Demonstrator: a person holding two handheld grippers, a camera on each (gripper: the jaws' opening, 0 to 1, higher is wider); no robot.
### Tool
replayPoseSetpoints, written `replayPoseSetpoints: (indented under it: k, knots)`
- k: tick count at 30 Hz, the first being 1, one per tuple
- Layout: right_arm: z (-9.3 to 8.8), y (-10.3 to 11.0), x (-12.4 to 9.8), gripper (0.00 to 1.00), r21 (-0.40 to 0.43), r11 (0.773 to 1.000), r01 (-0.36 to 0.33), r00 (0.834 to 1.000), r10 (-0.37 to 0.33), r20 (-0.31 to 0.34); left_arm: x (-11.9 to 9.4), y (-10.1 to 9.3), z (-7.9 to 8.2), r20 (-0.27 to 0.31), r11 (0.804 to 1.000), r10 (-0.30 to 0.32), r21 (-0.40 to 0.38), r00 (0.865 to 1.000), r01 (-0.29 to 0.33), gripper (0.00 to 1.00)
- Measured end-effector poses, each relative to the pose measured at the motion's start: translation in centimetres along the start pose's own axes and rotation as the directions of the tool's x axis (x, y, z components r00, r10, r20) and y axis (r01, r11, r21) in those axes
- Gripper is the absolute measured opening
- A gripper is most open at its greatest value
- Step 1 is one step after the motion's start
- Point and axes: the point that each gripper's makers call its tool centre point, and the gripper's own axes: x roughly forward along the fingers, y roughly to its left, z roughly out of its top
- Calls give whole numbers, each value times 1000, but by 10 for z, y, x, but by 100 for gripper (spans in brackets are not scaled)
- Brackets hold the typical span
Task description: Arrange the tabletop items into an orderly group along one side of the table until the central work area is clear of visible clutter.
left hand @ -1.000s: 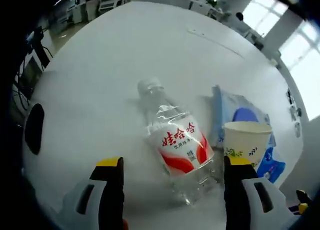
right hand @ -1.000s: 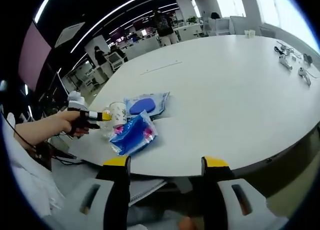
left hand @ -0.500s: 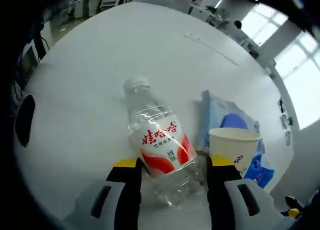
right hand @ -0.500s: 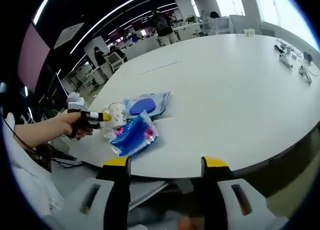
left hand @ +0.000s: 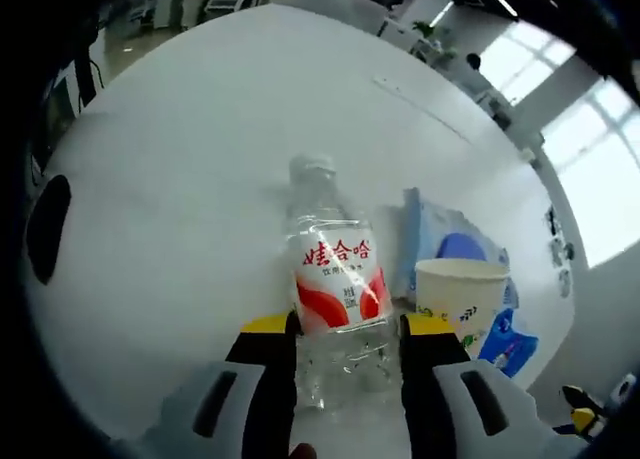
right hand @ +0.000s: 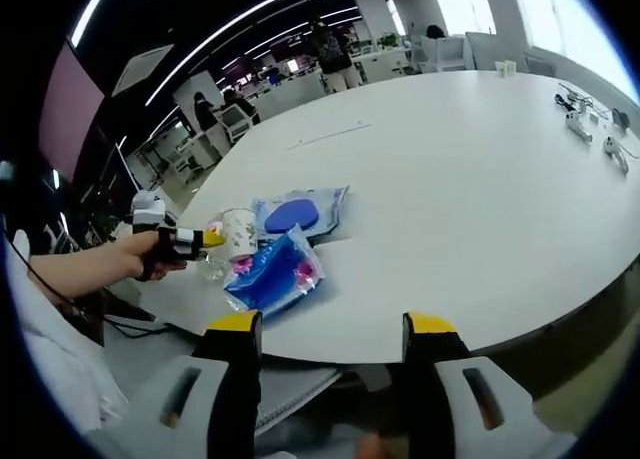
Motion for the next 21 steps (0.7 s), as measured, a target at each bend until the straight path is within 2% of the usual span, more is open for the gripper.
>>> replayPoseSetpoints:
  k: [1,2,6,16,21]
  knots:
    - [0,0,0,54,-1,1000,-1,1000,1,-1,-2,2,1,7,1000,-4,-18,1000,4,32]
    - [1,1,1,54,-2,1000,-2,1000,2,0,-6,-2,7,34,997,-36,-61,999,38,30]
    - [2,3,4,54,-5,1000,-11,1000,11,0,-7,0,9,25,999,-36,-1,999,36,28]
    - [6,5,7,53,-16,1000,-26,1000,26,3,-17,-10,0,32,998,-54,-44,998,55,28]
    - [20,4,7,53,72,996,-55,996,50,72,-20,-10,4,48,994,-74,-83,996,77,27]
